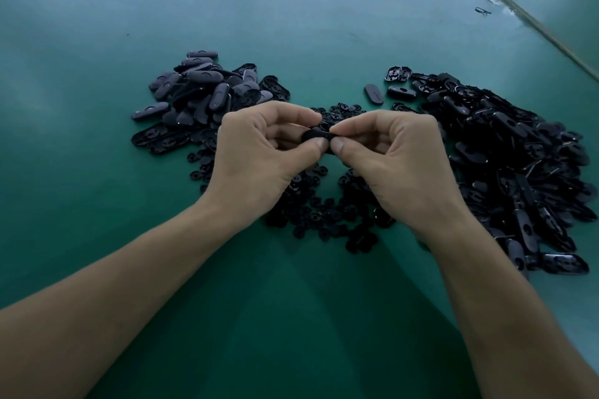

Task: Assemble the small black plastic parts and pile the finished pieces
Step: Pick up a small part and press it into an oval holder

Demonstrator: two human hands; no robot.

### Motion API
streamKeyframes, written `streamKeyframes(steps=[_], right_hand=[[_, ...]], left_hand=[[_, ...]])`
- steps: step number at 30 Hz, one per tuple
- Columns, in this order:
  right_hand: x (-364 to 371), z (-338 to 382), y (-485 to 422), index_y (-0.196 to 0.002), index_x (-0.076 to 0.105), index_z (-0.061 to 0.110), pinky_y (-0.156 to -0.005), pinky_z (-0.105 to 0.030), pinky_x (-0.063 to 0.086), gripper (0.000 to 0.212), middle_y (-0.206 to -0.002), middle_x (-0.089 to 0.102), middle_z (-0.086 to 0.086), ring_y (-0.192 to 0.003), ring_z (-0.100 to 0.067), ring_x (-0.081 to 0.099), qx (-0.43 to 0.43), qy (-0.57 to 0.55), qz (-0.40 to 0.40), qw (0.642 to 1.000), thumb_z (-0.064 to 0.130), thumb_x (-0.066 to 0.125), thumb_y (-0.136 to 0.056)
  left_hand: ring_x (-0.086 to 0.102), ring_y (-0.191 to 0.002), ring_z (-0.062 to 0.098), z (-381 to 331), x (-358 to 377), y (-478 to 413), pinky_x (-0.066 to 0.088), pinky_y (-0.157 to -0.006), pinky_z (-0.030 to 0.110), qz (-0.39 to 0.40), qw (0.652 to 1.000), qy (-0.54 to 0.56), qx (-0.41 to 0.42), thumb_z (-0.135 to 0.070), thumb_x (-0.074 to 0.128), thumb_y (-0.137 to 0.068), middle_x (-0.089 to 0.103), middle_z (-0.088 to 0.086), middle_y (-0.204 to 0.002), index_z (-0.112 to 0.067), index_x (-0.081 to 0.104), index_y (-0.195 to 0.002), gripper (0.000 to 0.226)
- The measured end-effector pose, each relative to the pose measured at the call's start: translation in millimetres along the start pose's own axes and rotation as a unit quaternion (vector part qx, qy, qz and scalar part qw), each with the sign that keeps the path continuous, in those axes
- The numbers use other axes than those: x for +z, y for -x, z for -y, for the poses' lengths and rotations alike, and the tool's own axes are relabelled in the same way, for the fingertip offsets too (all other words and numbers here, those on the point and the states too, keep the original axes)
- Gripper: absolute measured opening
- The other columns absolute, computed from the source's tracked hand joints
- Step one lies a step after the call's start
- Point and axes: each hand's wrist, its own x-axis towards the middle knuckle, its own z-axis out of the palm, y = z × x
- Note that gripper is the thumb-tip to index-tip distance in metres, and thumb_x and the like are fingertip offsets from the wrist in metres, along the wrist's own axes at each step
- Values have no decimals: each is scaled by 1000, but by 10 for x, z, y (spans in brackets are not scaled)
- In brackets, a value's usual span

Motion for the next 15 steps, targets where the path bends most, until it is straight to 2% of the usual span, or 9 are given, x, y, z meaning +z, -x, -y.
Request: streamKeyframes(steps=[2, 5, 7, 9, 11, 13, 15], right_hand=[[-7, 14, -10, -91, 77, 25, -69, -26, 56, 13, -77, 75, 8, -72, -6, 71, 5, 4, 2, 1000, 12, 74, -88], [-38, 7, -61, -105, 76, 25, -75, -24, 56, 20, -87, 75, 9, -79, -4, 71, 18, 35, -6, 999, 12, 67, -93], [-97, -25, -130, -119, 72, 24, -82, -18, 54, 28, -105, 73, 10, -84, 0, 66, 22, 113, -23, 993, 11, 62, -96], [-176, -83, -227, -131, 64, 20, -99, -29, 50, 38, -127, 64, 0, -107, -12, 63, 32, 229, -31, 972, 6, 56, -97], [-265, -167, -346, -139, 57, 21, -111, -38, 38, 48, -143, 51, -6, -127, -28, 49, 46, 352, -21, 935, 2, 52, -96], [-324, -220, -446, -143, 51, 27, -108, -40, 32, 54, -148, 45, -5, -131, -34, 39, 72, 434, -5, 898, 4, 49, -94], [-352, -243, -502, -145, 47, 31, -106, -44, 31, 53, -149, 43, -5, -131, -37, 35, 110, 467, 11, 878, 9, 47, -97]], left_hand=[[69, -59, 12, 3, 1, 3, 58, -60, 24, -6, 1000, 7, -2, 0, 80, -80, 75, 2, -75, -22, 71, -91, 25], [66, -59, 11, 20, 9, -19, 55, -57, 22, -35, 999, 25, -7, 2, 73, -86, 71, -3, -71, -23, 72, -90, 25], [63, -63, 9, 37, 1, -44, 55, -61, 22, -70, 996, 50, -11, 3, 67, -91, 68, -7, -72, -20, 72, -90, 24], [63, -70, 7, 47, -5, -67, 57, -66, 22, -98, 992, 73, -22, 4, 61, -95, 68, -11, -75, -16, 72, -94, 23], [64, -74, 3, 47, 7, -84, 59, -72, 24, -121, 988, 91, -42, 4, 57, -98, 69, -12, -81, -12, 70, -107, 23], [67, -79, 0, 42, 16, -96, 59, -83, 30, -145, 983, 93, -62, 2, 57, -98, 67, -9, -91, -9, 61, -129, 33], [66, -97, 0, 35, 11, -107, 56, -96, 34, -159, 981, 80, -74, -2, 62, -95, 64, -2, -107, -10, 47, -144, 52]])
